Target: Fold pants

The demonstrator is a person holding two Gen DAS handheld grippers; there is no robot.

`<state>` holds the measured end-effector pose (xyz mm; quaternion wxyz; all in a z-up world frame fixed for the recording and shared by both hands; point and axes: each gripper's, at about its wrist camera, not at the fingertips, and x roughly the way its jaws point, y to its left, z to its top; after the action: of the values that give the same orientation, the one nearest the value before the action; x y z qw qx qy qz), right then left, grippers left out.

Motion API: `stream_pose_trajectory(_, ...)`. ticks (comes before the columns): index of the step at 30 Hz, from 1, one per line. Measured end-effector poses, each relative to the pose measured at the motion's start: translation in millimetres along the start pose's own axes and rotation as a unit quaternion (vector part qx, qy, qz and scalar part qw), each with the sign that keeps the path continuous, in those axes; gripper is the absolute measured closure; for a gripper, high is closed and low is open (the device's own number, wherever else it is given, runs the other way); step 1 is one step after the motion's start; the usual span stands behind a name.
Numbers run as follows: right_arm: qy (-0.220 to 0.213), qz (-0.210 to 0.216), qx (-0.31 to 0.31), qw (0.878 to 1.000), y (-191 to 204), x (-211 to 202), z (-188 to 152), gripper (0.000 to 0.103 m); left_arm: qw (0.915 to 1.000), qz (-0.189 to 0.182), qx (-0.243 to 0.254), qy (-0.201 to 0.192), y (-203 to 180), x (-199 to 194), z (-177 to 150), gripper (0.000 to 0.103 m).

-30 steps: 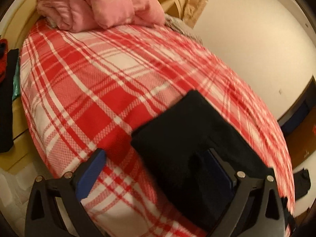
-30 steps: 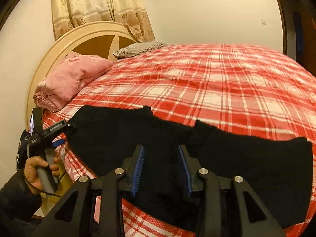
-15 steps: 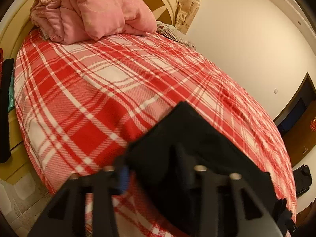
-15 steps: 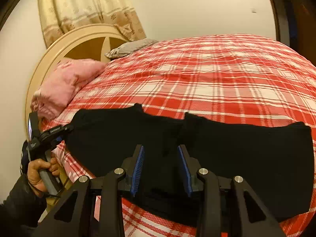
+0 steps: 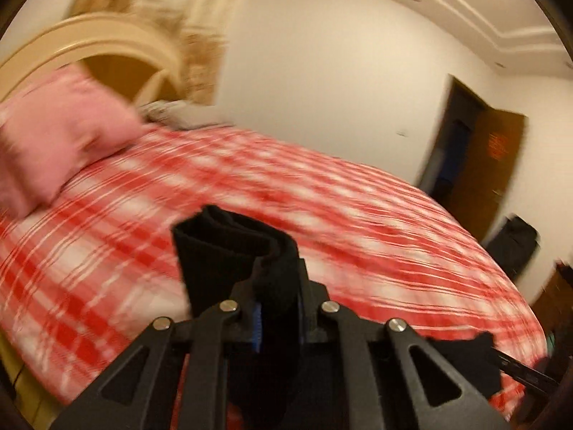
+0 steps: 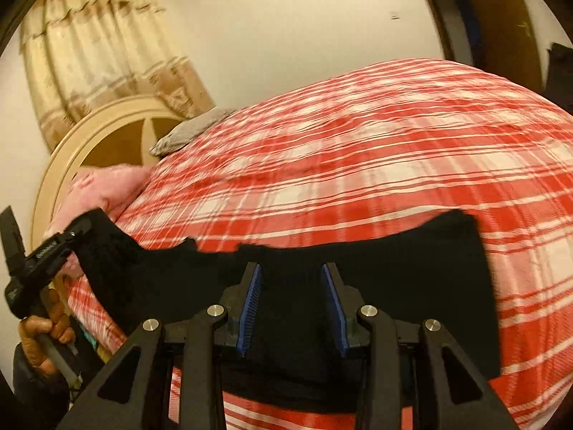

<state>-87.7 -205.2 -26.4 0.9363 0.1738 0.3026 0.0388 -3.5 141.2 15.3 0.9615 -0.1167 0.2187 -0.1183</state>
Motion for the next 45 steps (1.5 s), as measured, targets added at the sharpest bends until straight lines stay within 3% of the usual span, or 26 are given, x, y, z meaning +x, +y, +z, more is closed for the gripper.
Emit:
stream_pose_trajectory(5, -0.024, -0.041, 0.046, 0.998, -47, -28, 3, 0.065, 0.9918, -0.11, 0.065, -0.002, -87, 2, 3, 0.088)
stream_pose_trajectory(10, -0.045, -0.076, 0.09, 0.992, -92, -60, -1, 0.065, 0.9697, -0.212, 0.118, 0.03, -174, 8, -19, 0.088)
stream_pose_trajectory(12, -0.05, -0.086, 0.107, 0.989, -109, -70, -4, 0.065, 0.9601, -0.236, 0.144, 0.04, -203, 13, -33, 0.088)
stream_pose_trajectory(17, -0.052, -0.096, 0.136, 0.985, -134, -80, -6, 0.065, 0.9404, -0.267, 0.198, 0.072, -263, 30, -78, 0.088)
stream_pose_trajectory(26, -0.042, -0.099, 0.153, 0.982, -151, -76, -10, 0.065, 0.9147, -0.272, 0.276, 0.114, -298, 40, -133, 0.088)
stream_pose_trajectory(29, -0.036, -0.096, 0.153, 0.983, -152, -73, -10, 0.065, 0.907, -0.273, 0.283, 0.15, -300, 44, -141, 0.077)
stream_pose_trajectory(31, -0.034, -0.098, 0.15, 0.983, -152, -73, -9, 0.065, 0.8983, -0.279, 0.291, 0.174, -302, 40, -145, 0.048)
stream_pose_trajectory(33, -0.035, -0.103, 0.145, 0.983, -152, -77, -7, 0.065, 0.8894, -0.289, 0.309, 0.173, -304, 31, -150, 0.035)
stream_pose_trajectory(35, -0.04, -0.11, 0.14, 0.983, -155, -86, -6, 0.065, 0.8792, -0.305, 0.333, 0.153, -295, 13, -143, 0.033)
stream_pose_trajectory(37, -0.042, -0.108, 0.14, 0.983, -157, -96, -5, 0.065, 0.8823, -0.304, 0.33, 0.143, -281, 4, -131, 0.028)
stream_pose_trajectory(39, -0.039, -0.093, 0.146, 0.984, -157, -103, -6, 0.065, 0.8965, -0.298, 0.299, 0.135, -257, 0, -110, 0.021)
stream_pose_trajectory(42, -0.025, -0.047, 0.121, 0.991, -137, -100, -8, 0.065, 0.9284, -0.264, 0.232, 0.121, -214, 2, -75, 0.012)
stream_pose_trajectory(45, 0.005, -0.043, 0.035, 0.998, -97, -80, -9, 0.065, 0.9566, -0.191, 0.19, 0.111, -172, 14, -57, 0.011)
